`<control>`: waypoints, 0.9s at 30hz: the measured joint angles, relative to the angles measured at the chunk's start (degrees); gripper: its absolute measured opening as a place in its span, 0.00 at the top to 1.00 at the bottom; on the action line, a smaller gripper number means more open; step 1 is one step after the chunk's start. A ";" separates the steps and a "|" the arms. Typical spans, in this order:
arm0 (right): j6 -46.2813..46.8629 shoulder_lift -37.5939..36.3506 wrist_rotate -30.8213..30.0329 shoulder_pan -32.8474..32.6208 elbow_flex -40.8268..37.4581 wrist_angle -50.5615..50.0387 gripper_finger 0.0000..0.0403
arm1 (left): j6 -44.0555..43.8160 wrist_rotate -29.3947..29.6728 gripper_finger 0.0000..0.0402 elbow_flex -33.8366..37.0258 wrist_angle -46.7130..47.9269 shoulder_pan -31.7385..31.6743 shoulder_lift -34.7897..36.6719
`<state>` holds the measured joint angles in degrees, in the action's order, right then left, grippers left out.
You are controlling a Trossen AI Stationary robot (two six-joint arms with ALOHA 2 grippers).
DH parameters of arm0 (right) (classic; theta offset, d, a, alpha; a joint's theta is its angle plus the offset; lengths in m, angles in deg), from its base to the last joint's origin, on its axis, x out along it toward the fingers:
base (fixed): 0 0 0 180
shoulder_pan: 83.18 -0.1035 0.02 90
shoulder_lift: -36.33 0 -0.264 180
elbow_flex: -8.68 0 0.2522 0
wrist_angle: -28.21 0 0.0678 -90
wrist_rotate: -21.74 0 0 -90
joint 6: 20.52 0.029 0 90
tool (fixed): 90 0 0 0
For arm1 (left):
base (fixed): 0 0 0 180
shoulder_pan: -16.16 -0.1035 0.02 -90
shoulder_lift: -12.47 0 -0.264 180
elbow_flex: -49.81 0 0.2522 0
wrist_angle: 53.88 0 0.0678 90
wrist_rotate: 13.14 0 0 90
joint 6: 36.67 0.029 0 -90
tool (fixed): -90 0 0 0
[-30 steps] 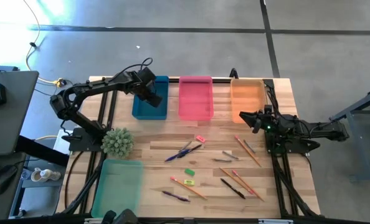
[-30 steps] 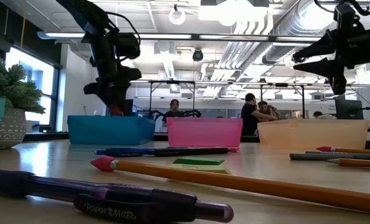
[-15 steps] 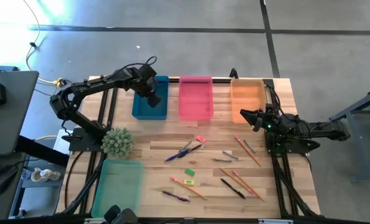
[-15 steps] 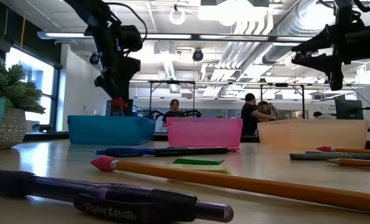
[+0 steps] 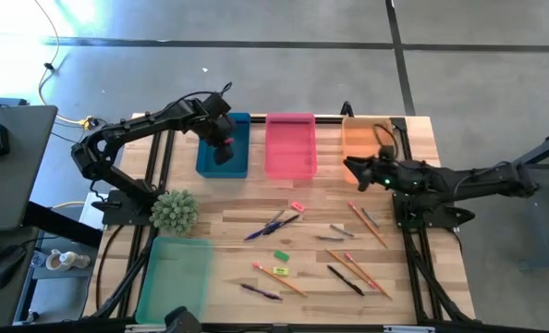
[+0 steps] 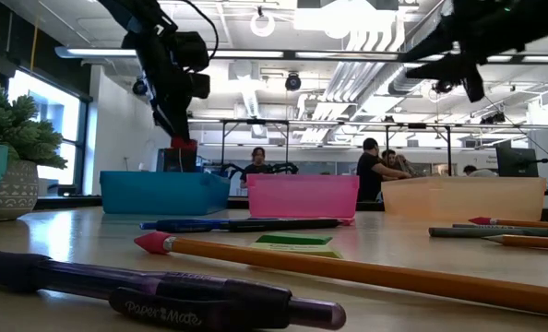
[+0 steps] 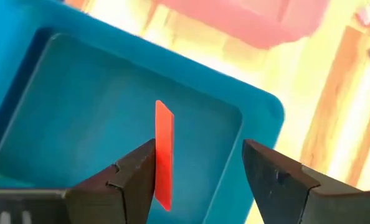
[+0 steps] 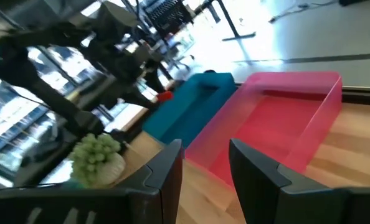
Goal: Sort crayons/erasers/pens/pencils in bins
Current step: Put the orange eraser into the blue bin
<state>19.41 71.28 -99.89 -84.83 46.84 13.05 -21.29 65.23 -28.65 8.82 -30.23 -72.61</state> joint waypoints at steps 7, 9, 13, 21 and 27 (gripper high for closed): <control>-0.48 12.42 3.93 5.62 8.87 -0.10 0.69 | 4.70 -0.57 0.46 0.00 1.27 -0.02 0.29; -1.43 15.88 6.77 7.64 11.44 -0.10 0.69 | 5.58 -2.03 0.46 0.00 0.99 -0.02 1.00; -3.22 22.76 12.31 11.31 16.57 -0.08 0.69 | 6.66 -4.68 0.46 0.00 0.55 0.09 2.80; -9.15 36.76 20.11 15.80 27.85 -0.02 0.69 | 7.93 -5.07 0.46 0.00 -1.11 0.07 5.43; -14.69 47.86 22.73 18.04 38.43 0.07 0.69 | 10.23 -5.36 0.46 0.00 -1.32 0.07 8.00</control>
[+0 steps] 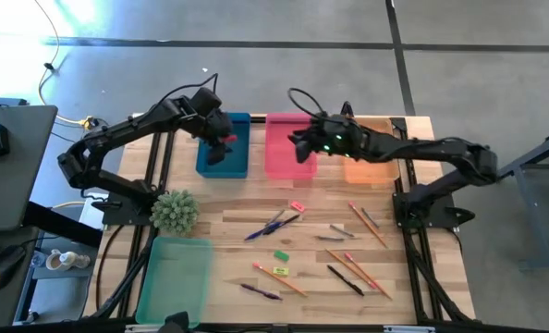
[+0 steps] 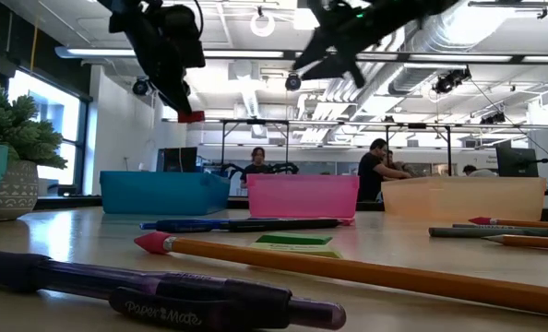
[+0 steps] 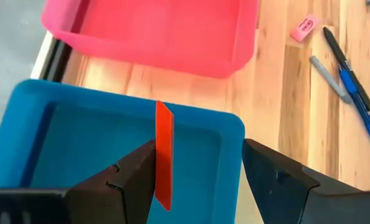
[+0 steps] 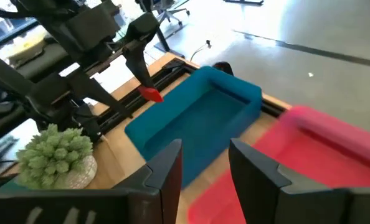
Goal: Sort crayons/erasers/pens/pencils in bins
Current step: Put the orange eraser into the blue bin
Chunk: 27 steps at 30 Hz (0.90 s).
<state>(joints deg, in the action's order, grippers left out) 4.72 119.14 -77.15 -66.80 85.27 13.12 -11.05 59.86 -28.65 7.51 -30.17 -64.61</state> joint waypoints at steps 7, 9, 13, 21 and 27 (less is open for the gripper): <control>-3.14 11.33 4.53 2.65 11.36 -0.08 0.69 | 1.62 0.02 0.46 0.00 -3.06 0.02 3.72; -4.26 14.01 6.40 3.18 14.37 -0.13 0.69 | 1.64 0.03 0.46 0.00 -3.48 0.00 4.32; -6.25 19.22 9.32 3.72 20.48 -0.02 0.69 | 1.66 -0.55 0.46 0.00 -4.41 0.00 4.42; -8.80 27.47 11.15 3.98 29.43 -0.06 0.69 | 1.80 -0.87 0.46 0.00 -4.45 0.02 4.42; -8.81 29.70 11.10 4.28 31.19 -0.03 0.69 | 2.67 -1.07 0.46 0.00 -4.64 0.74 4.42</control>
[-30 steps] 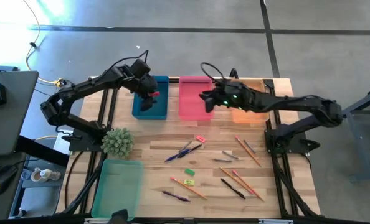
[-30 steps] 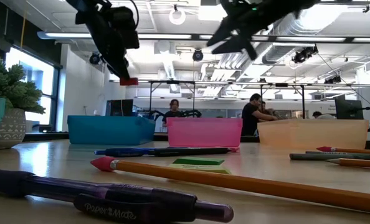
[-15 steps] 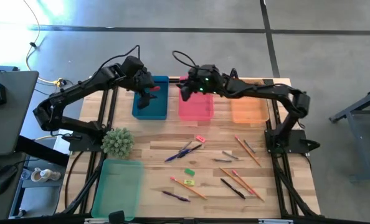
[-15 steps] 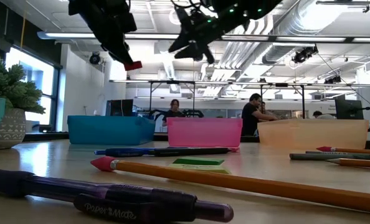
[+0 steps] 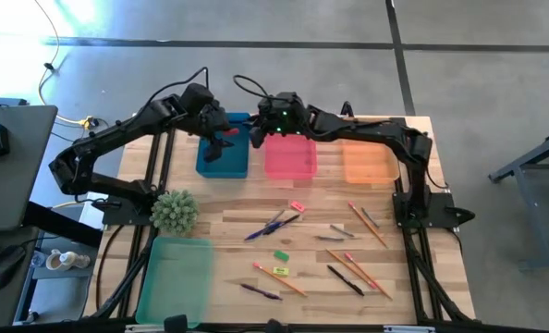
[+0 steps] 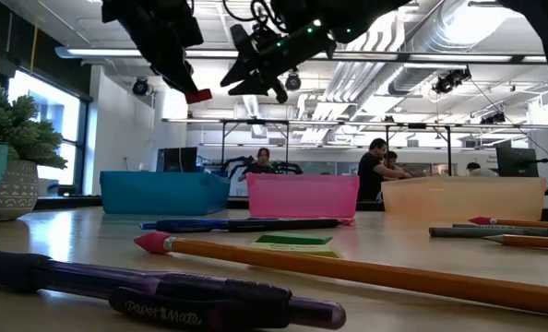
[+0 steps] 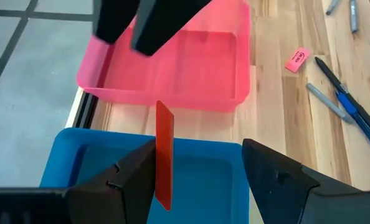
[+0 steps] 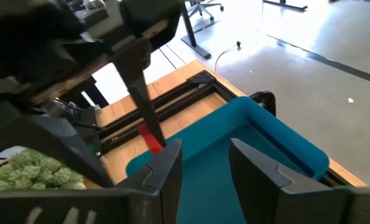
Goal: Sort crayons/erasers/pens/pencils in bins
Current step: Put the orange eraser into the blue bin
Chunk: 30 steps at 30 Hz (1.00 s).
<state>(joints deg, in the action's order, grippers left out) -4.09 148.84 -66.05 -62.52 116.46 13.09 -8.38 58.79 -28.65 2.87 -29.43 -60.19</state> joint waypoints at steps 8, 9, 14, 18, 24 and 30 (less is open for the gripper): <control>0.00 0.13 -0.01 0.00 0.02 0.28 0.69 | 0.41 0.00 0.46 0.00 -3.43 2.25 0.00; 0.00 0.13 -0.02 0.00 0.02 0.32 0.69 | 0.39 0.23 0.46 0.00 -3.87 2.47 0.00; 0.00 0.13 -0.02 -0.02 0.02 0.62 0.69 | -0.03 1.86 0.46 0.00 -4.25 2.63 0.00; 0.01 0.96 0.00 -0.02 0.13 3.48 0.69 | 0.44 5.07 0.46 0.00 -4.25 2.55 0.00; 0.22 3.21 -0.62 -0.02 0.09 6.16 0.69 | 0.46 6.79 0.46 0.00 -2.93 2.00 0.00; 0.02 3.41 -0.56 -0.02 0.09 5.87 0.69 | 0.44 8.95 0.46 0.02 -1.08 0.50 -0.02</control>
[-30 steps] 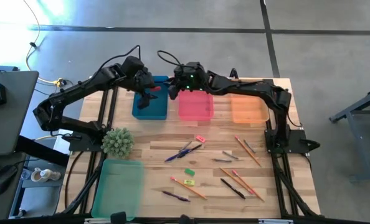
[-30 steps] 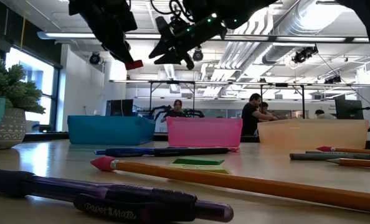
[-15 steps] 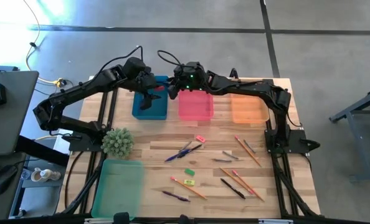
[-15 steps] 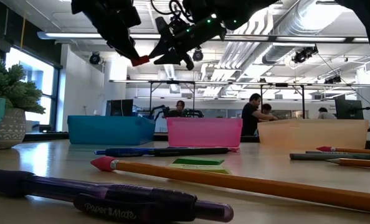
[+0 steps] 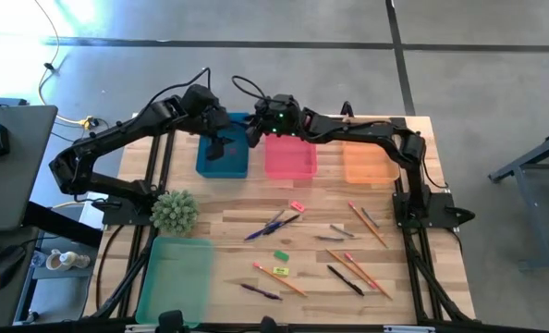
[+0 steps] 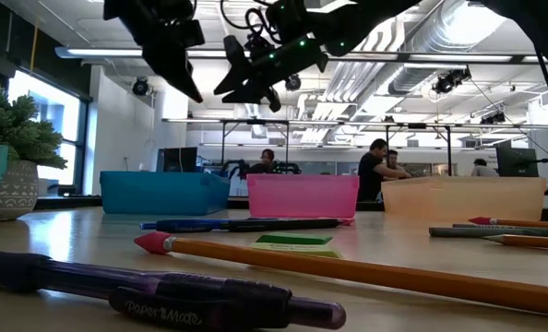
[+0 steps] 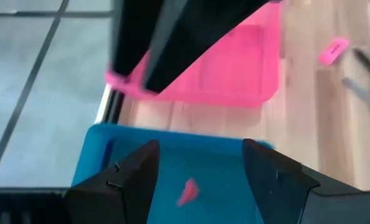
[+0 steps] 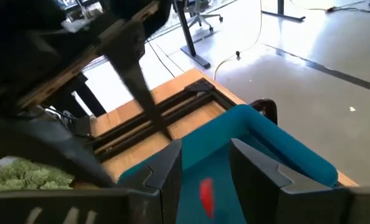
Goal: Sort crayons/erasers/pens/pencils in bins
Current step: Put the orange eraser into the blue bin, then put the pencil into the light orange bin
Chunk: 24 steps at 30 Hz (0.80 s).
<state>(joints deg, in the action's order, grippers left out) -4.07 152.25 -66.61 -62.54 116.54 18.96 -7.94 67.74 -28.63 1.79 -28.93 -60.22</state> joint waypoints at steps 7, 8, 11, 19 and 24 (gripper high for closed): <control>-2.55 -2.23 0.11 0.00 -0.02 -8.37 0.69 | -2.16 2.96 0.46 0.00 5.05 -1.13 0.31; -3.50 -3.05 0.10 0.00 -0.02 -10.17 0.69 | -2.80 2.94 0.46 0.00 5.82 -1.11 0.54; -6.17 -5.64 0.12 0.00 -0.02 -16.18 0.69 | -6.36 2.81 0.46 0.00 7.67 -0.91 0.81; -9.00 -11.08 1.46 -0.37 -0.02 -34.83 0.69 | -15.65 3.08 0.46 2.86 9.60 2.63 1.32; -9.52 -13.20 1.86 -1.56 -0.04 -45.11 0.69 | -20.20 6.67 0.46 7.12 7.88 7.02 2.83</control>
<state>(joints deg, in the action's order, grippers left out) -13.59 139.05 -64.76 -64.09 116.50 -26.15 -28.14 74.41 -21.51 9.67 -21.91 -57.39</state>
